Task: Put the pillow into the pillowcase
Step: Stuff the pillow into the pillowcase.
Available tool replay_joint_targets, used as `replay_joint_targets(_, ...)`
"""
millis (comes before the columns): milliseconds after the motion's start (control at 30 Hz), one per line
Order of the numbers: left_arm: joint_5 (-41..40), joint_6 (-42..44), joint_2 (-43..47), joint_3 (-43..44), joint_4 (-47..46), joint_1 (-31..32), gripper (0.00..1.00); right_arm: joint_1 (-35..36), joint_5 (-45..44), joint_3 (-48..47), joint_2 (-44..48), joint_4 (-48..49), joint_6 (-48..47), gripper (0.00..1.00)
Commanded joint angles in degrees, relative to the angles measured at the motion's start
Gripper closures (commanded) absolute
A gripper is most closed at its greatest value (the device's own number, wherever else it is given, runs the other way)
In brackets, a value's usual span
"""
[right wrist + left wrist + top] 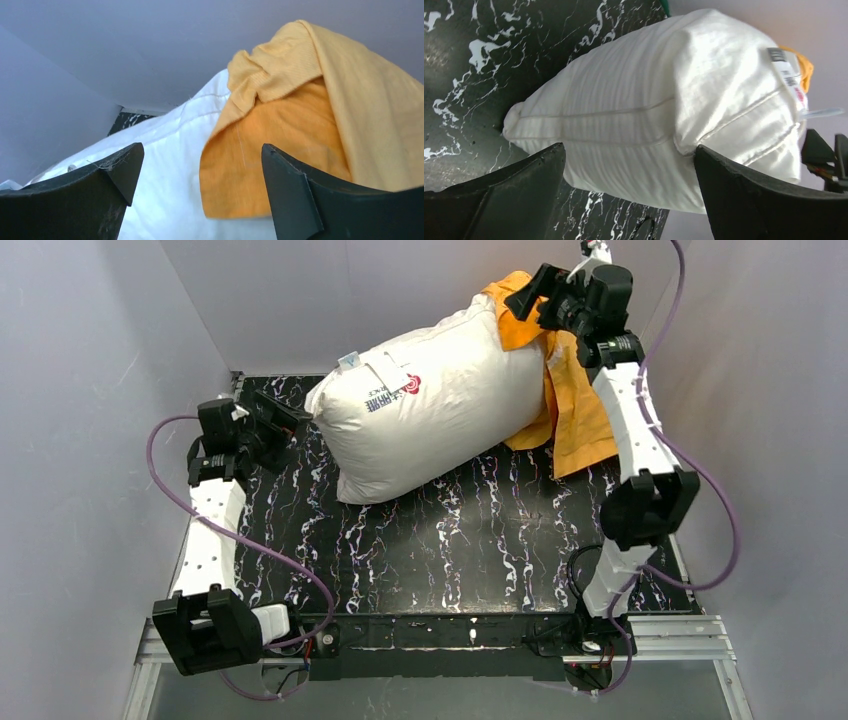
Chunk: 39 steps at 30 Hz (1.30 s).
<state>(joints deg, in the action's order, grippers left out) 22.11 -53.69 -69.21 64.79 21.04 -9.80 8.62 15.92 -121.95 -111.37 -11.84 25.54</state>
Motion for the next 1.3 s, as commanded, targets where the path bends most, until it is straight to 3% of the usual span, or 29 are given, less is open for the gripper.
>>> replay_joint_targets(0, 2.59, 2.76, 3.27, -4.65, -1.84, 0.04, 0.02, -0.36, -5.20, 12.22, 9.76, -5.39, -5.29, 0.05)
replay_joint_targets(233, 5.16, 9.31, 11.49, -9.77, -3.08, 0.33, 0.02, -0.37, -6.98, 31.67, 19.71, -7.16, -5.48, 0.09)
replay_joint_targets(467, 4.04, 11.93, 13.53, -15.97, -9.79, 4.85, 0.04, -2.44, -8.93, 41.46, 18.82, -6.48, -5.41, 0.15)
replay_joint_targets(633, -1.21, 17.12, 10.43, -15.95, -14.52, 12.06, 0.05, -4.90, -11.84, 38.28, 14.48, -7.42, -5.97, 0.14)
replay_joint_targets(800, -1.93, 18.63, 3.91, -12.69, -14.11, 12.44, 0.05, -6.79, -10.02, 30.99, 8.32, -6.98, -6.82, 0.10)
replay_joint_targets(967, -4.44, 21.24, -0.89, -8.95, -12.74, 12.44, 0.06, -6.92, -6.35, 25.95, 3.44, -4.99, -7.09, 0.12)
replay_joint_targets(1133, -7.66, 22.04, -7.08, -4.45, -12.37, 11.73, 0.10, -6.91, -2.43, 25.21, 0.53, -1.36, -6.82, 0.21)
replay_joint_targets(1267, -6.02, 19.53, -12.86, -1.69, -14.60, 10.07, 0.21, -7.03, 0.82, 21.95, -2.09, -1.95, -6.33, 0.55)
